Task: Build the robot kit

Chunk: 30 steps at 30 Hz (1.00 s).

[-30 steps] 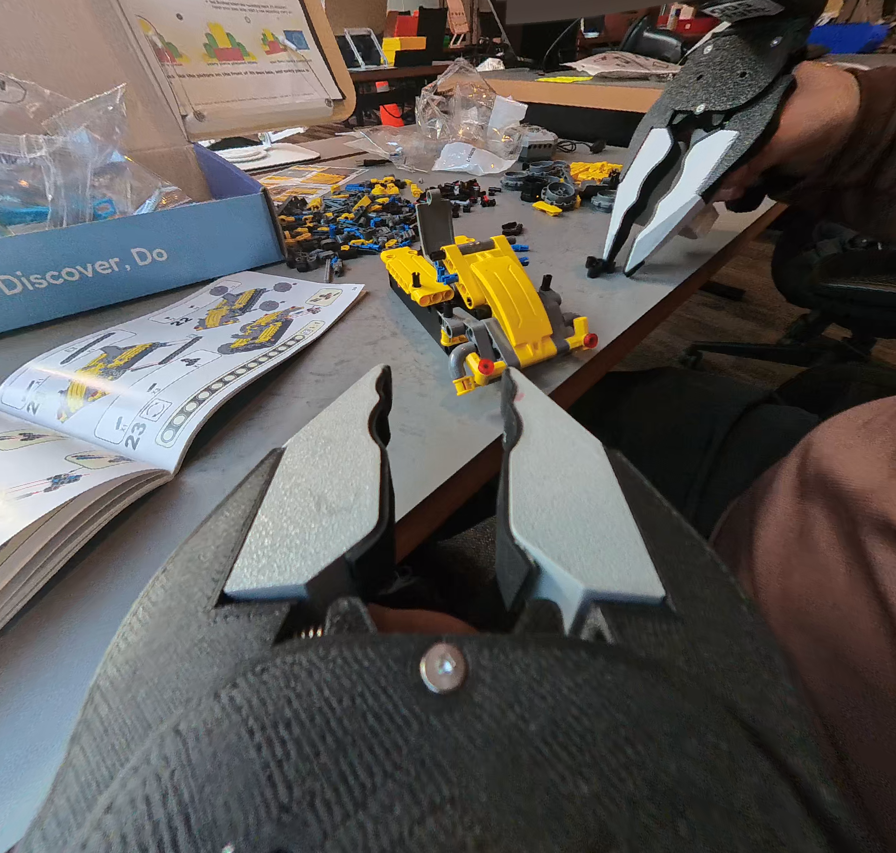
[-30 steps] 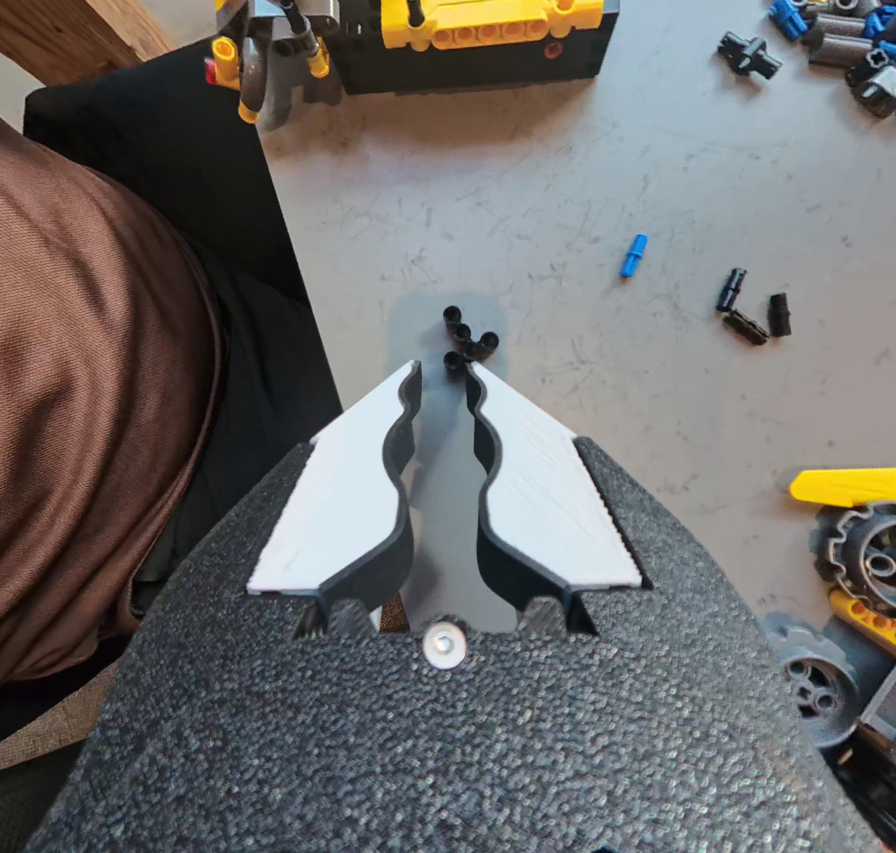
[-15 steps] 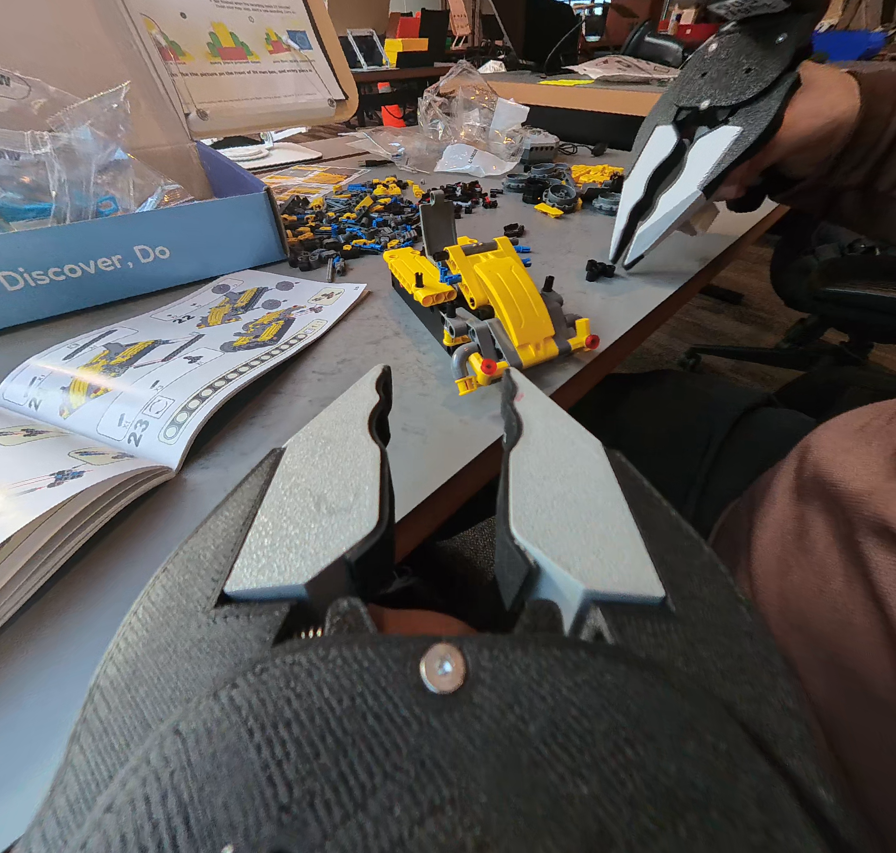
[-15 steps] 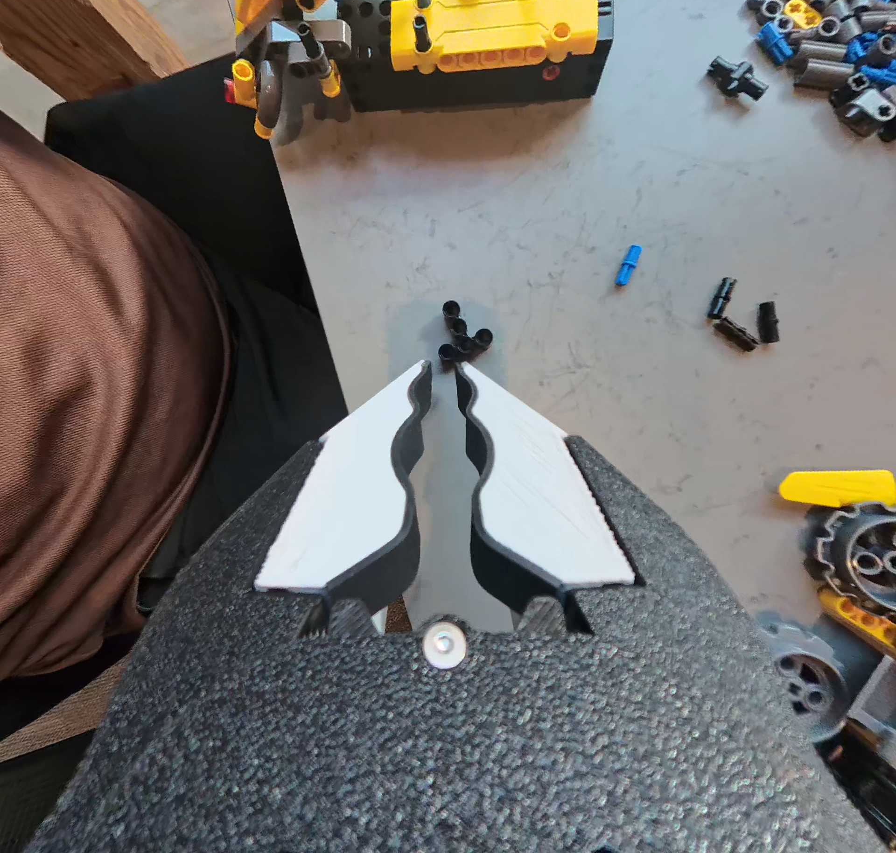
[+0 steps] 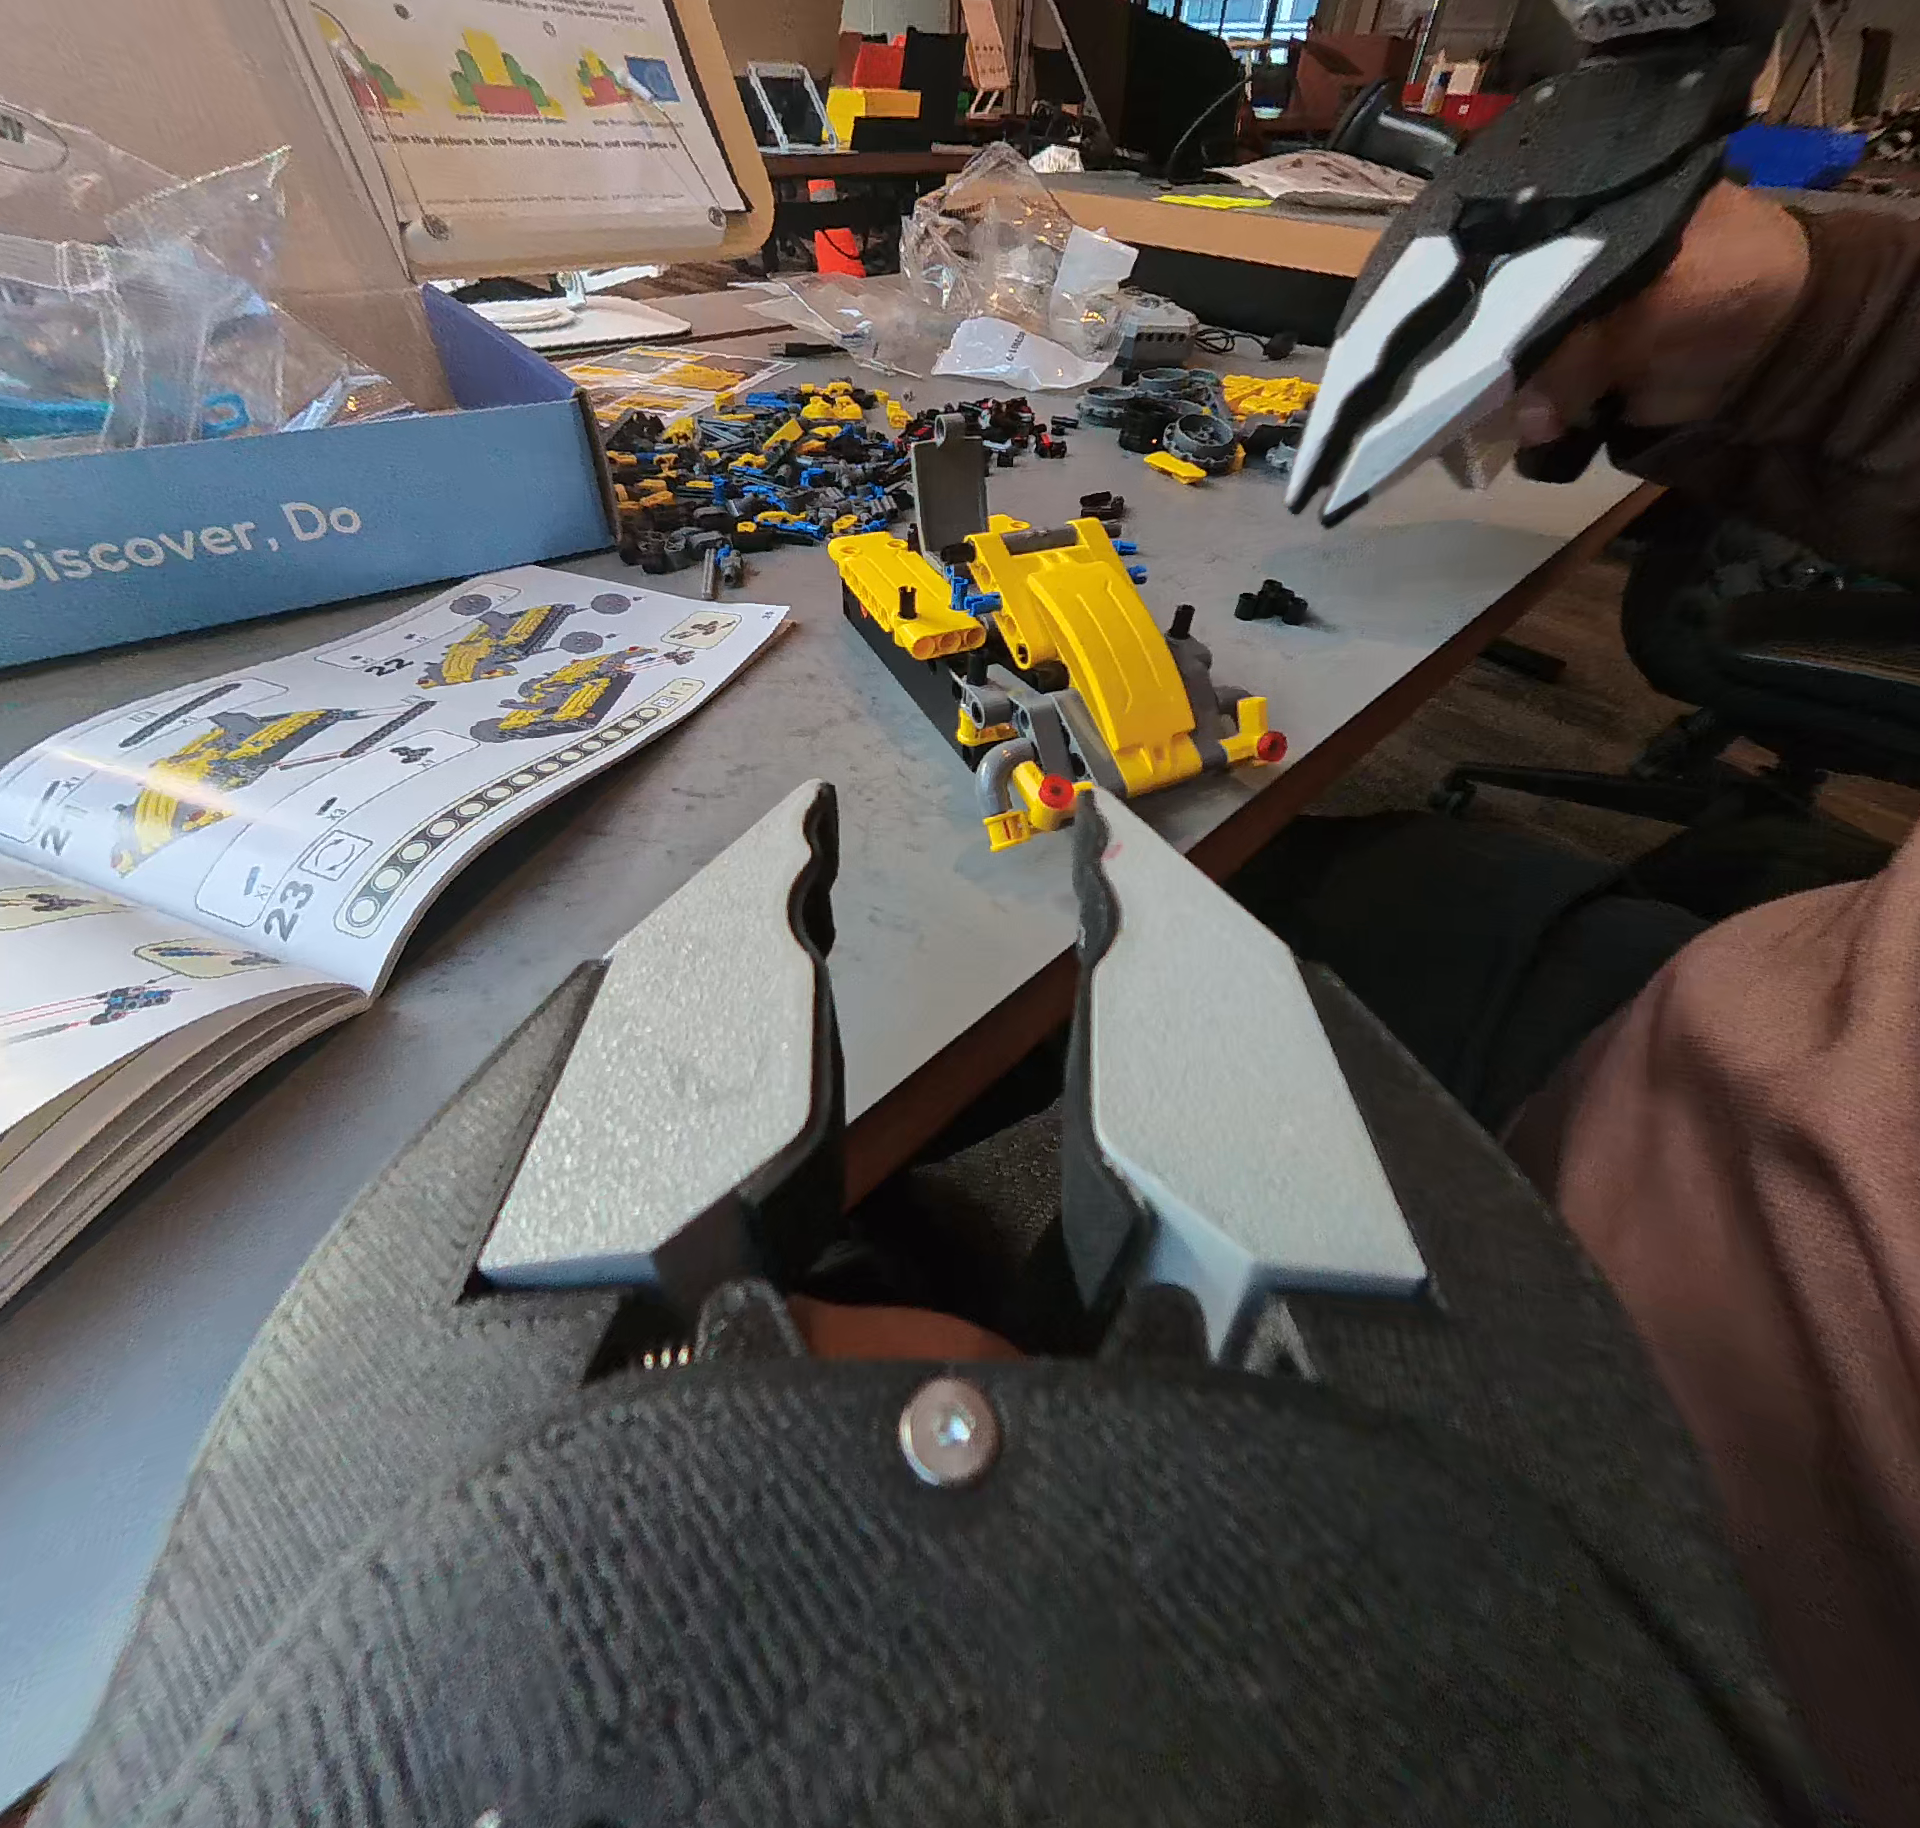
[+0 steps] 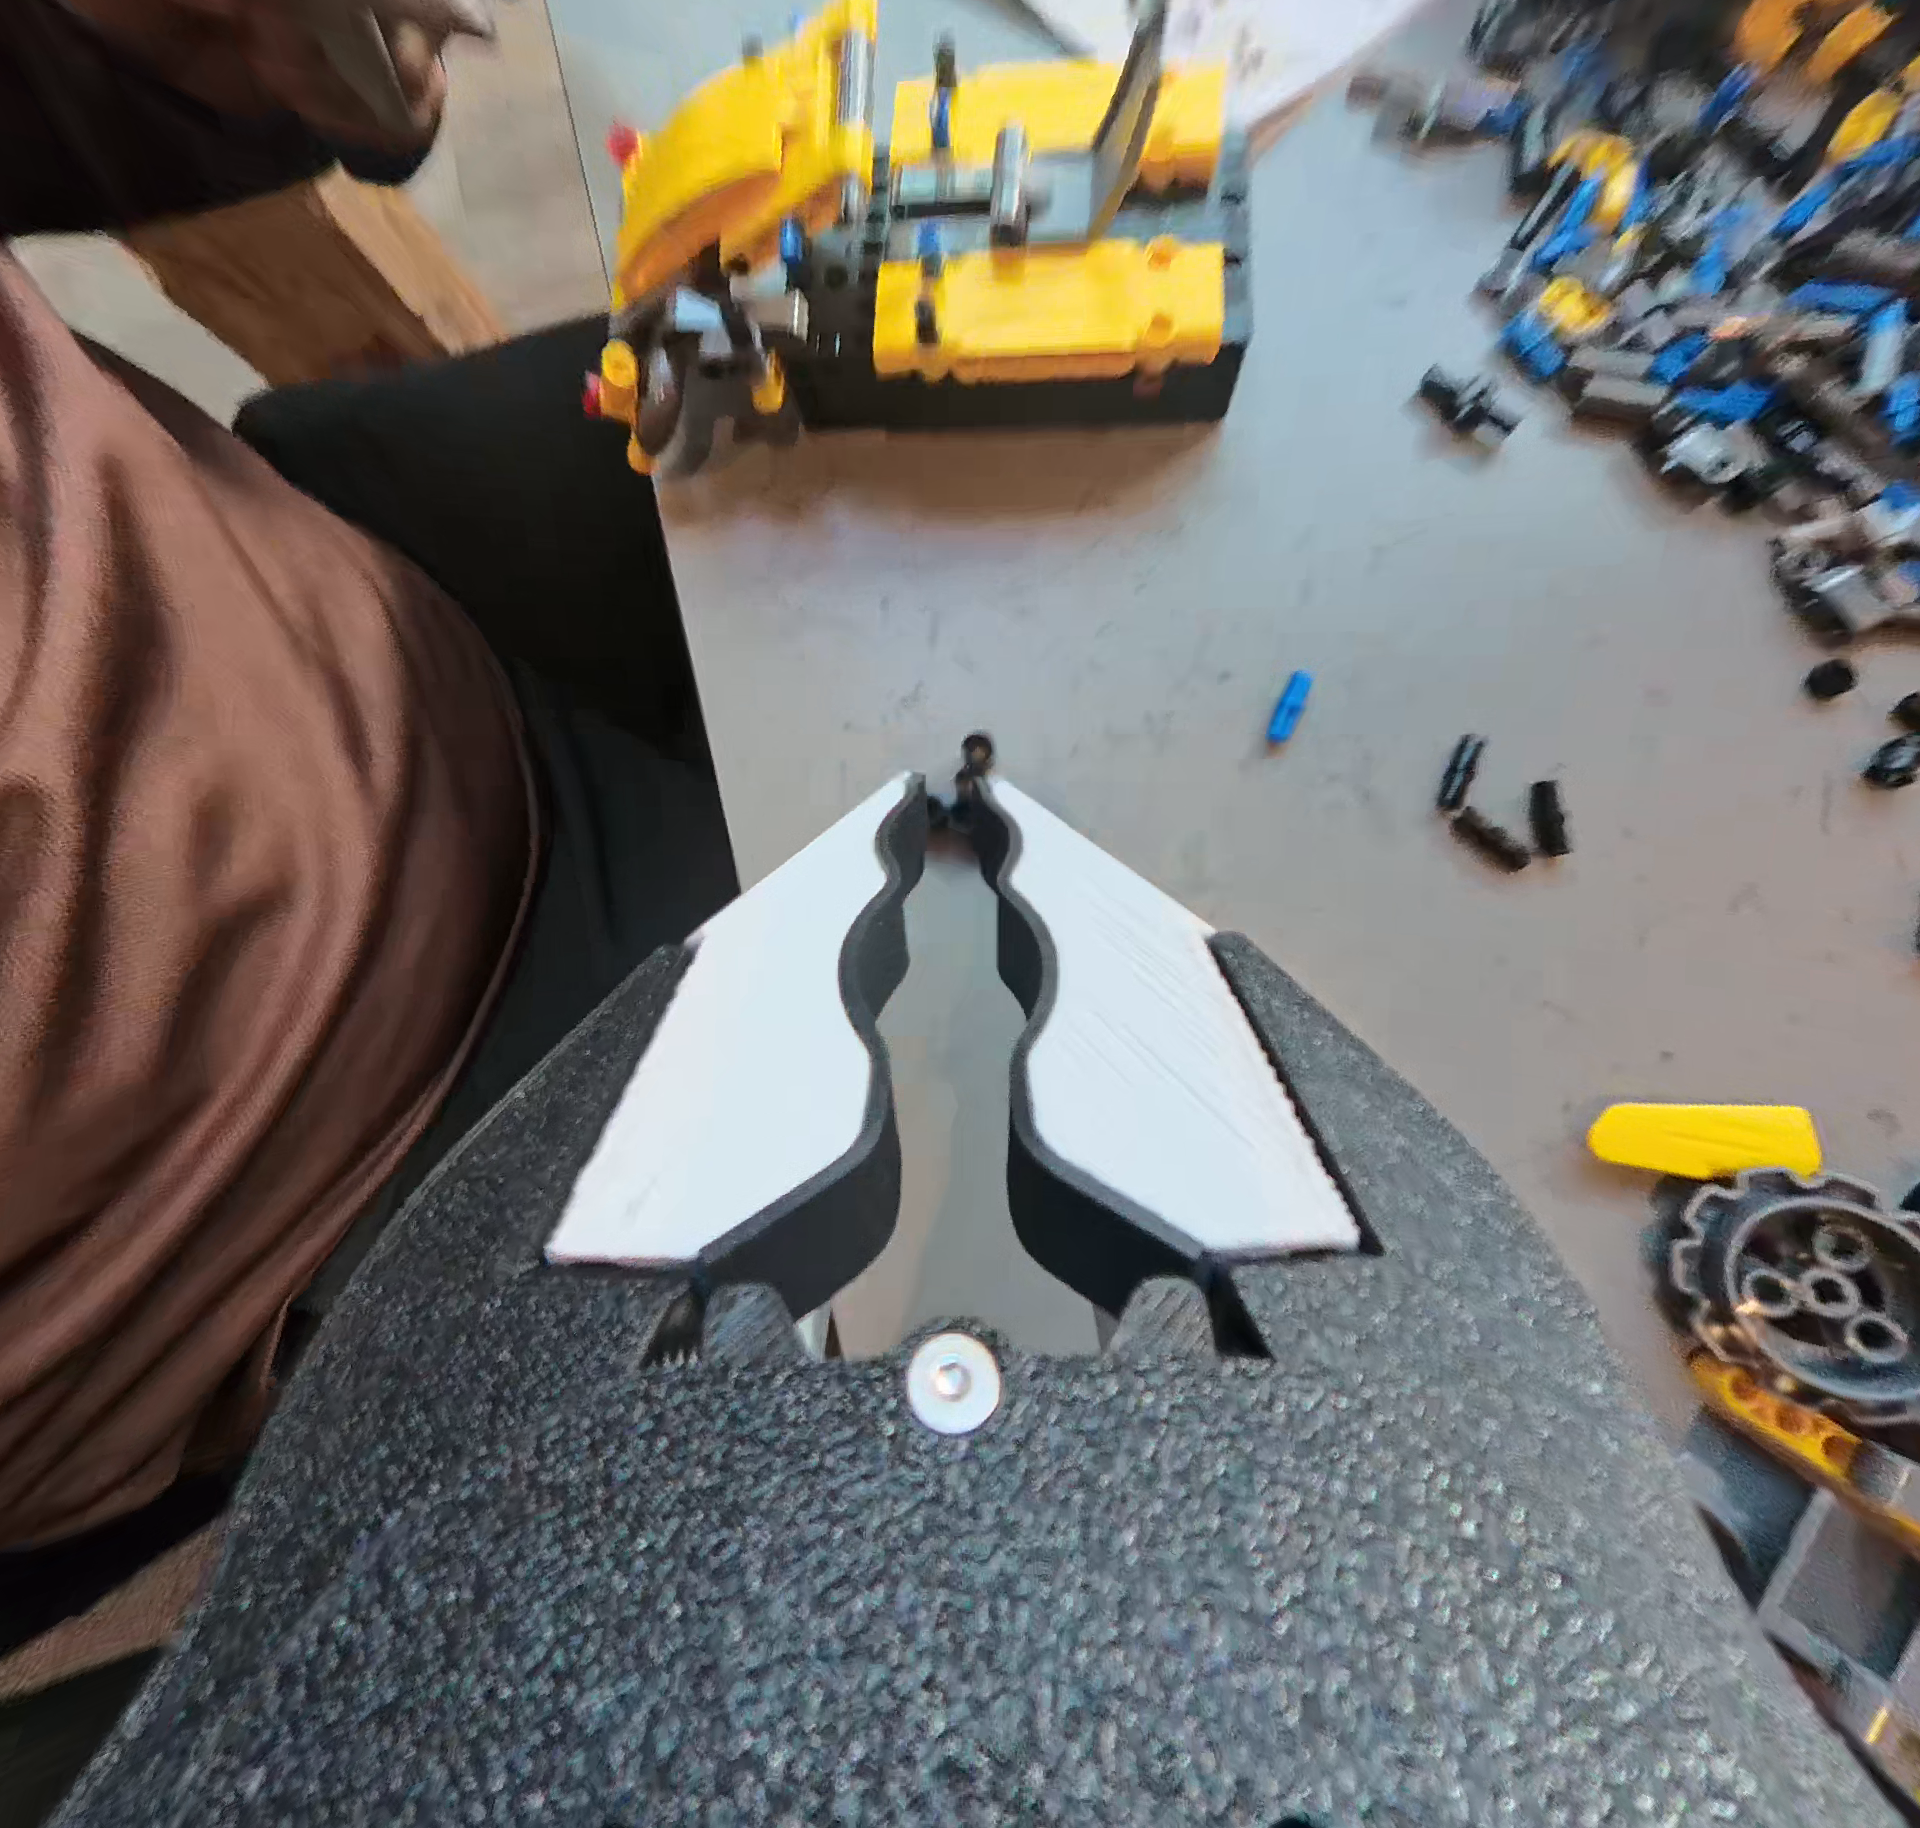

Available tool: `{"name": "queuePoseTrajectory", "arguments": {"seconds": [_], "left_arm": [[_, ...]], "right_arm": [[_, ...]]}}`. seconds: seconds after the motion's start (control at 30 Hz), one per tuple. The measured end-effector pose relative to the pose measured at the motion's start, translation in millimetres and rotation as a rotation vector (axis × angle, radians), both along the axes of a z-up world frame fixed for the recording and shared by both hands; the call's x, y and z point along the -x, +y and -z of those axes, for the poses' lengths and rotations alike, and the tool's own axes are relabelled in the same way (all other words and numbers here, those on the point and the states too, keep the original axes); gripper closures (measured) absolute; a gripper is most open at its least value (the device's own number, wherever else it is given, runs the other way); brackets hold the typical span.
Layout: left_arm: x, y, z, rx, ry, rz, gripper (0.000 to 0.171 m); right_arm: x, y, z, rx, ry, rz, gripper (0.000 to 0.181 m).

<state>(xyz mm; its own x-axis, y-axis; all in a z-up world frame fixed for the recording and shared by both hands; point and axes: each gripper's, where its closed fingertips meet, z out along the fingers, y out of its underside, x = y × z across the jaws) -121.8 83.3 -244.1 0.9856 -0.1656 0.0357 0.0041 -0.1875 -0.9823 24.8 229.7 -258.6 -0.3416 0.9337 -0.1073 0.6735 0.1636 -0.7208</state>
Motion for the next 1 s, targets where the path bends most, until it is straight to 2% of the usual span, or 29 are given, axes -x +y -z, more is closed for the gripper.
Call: {"name": "queuePoseTrajectory", "arguments": {"seconds": [0.1,0.2,0.37,0.57,1.0], "left_arm": [[-0.5,0.8,0.4,0.001,-0.011,0.005,0.128],[1.1,1.7,2.2,0.007,-0.010,0.002,0.128],[2.7,3.5,5.2,0.015,-0.002,0.003,0.127],[7.0,5.3,6.8,0.015,-0.008,-0.004,0.127],[18.1,6.3,4.1,-0.017,-0.046,-0.019,0.127]], "right_arm": [[11.3,1.2,-21.4,0.075,0.146,-0.001,0.161],[21.6,9.2,-20.9,0.054,0.200,0.011,0.157],[36.6,28.5,-1.6,-0.001,0.145,0.049,0.167],[55.7,37.6,-6.2,0.067,0.171,0.066,0.171],[93.0,31.2,-12.8,0.051,0.252,0.010,0.170]]}}
